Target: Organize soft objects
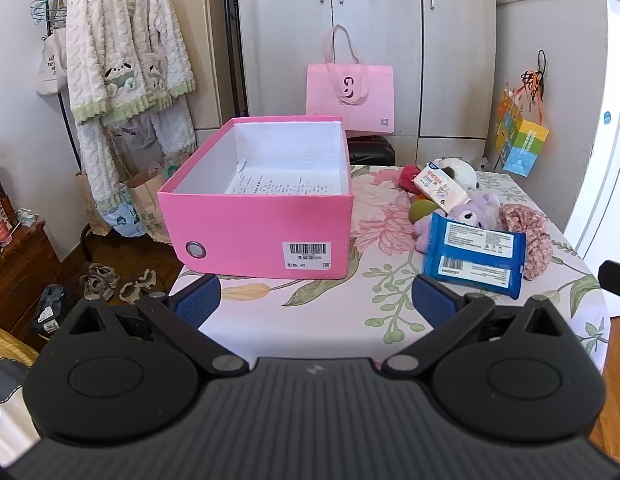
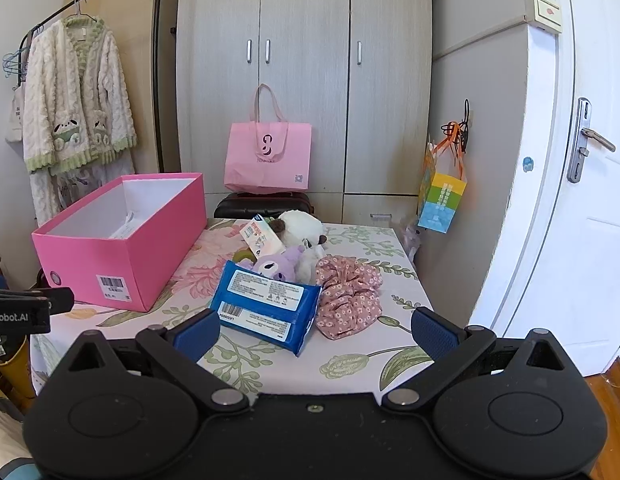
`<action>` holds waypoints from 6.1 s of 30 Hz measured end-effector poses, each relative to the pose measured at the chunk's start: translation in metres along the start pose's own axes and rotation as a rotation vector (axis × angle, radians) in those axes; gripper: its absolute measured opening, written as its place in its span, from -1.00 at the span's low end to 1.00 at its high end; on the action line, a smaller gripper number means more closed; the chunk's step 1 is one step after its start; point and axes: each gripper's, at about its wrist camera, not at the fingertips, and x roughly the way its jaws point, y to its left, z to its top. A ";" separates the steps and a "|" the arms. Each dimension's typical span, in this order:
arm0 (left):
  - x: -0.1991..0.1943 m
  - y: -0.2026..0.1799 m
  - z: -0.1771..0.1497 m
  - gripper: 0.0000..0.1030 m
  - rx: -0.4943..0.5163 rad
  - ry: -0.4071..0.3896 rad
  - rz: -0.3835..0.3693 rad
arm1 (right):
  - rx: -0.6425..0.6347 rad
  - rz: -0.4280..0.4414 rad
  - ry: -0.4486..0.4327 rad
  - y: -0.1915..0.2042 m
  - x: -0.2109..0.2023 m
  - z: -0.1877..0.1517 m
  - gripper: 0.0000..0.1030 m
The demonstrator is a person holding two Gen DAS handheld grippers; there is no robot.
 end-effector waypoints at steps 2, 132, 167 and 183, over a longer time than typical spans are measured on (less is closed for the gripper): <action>0.000 0.001 0.000 1.00 0.000 -0.001 0.003 | 0.000 -0.003 0.000 -0.001 0.000 0.000 1.00; 0.076 0.011 0.006 -0.23 0.066 0.354 -0.428 | -0.214 0.509 0.206 0.065 0.093 -0.012 -0.10; 0.169 0.126 0.143 -0.26 -0.031 0.241 -0.395 | -0.267 0.609 0.075 0.165 0.195 0.140 -0.09; 0.242 0.143 0.146 -0.26 -0.167 0.302 -0.362 | -0.262 0.580 0.205 0.186 0.274 0.154 -0.11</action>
